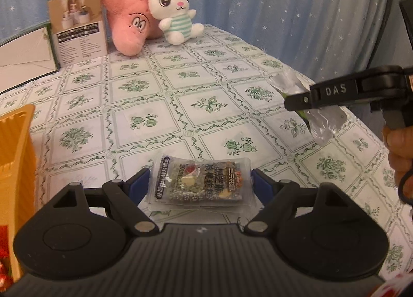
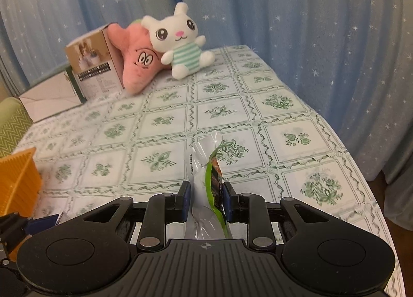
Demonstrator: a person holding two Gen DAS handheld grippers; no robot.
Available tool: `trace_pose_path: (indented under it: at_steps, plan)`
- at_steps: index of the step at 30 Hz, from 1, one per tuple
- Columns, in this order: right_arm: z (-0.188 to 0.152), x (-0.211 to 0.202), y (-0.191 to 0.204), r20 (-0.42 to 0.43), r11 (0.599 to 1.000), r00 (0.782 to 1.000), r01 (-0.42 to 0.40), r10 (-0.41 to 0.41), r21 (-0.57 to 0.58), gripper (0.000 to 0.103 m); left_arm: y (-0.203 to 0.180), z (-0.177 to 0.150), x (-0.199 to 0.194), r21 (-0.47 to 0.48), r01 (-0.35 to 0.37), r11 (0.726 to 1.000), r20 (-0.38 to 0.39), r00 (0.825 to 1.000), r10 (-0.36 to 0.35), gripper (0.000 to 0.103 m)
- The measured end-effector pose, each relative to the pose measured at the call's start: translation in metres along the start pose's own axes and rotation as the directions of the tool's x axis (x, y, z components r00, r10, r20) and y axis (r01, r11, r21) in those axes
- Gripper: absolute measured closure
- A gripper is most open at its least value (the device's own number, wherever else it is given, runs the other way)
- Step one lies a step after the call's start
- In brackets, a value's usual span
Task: Organize snacks
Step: 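Close the left tool on the clear snack packet and lift it, then carry the clear packet and green bag over the orange tray with both tools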
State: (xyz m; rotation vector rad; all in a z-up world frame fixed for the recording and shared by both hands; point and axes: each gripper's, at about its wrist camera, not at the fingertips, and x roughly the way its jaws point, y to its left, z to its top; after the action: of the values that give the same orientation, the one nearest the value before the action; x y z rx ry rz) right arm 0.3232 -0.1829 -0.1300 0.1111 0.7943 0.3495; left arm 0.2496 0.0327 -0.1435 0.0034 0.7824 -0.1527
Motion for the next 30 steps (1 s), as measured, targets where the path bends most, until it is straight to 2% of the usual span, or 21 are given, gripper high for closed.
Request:
trace_pose_path:
  at_steps: [6,12,18,30]
  plan:
    - [-0.022,-0.026,0.007,-0.001,0.999,1.000,-0.009,0.009,0.035,0.077,0.002,-0.004,-0.026,-0.050,0.001,0.999,0.022,1.000,0.000,0.022]
    - [-0.039,-0.055,0.034,0.019,1.000,1.000,0.014,-0.014,0.008,0.077,-0.004,-0.003,-0.058,-0.036,-0.036,0.999,0.060,0.997,0.038,0.022]
    - [-0.038,-0.085,0.068,0.055,0.999,0.998,-0.024,0.027,-0.043,0.077,0.002,-0.005,-0.094,-0.066,-0.074,0.995,0.069,0.995,0.079,0.022]
    - [-0.030,-0.138,0.118,0.096,0.991,0.990,-0.092,0.101,-0.095,0.077,0.032,0.002,-0.177,-0.122,-0.125,0.985,0.133,0.981,0.141,0.021]
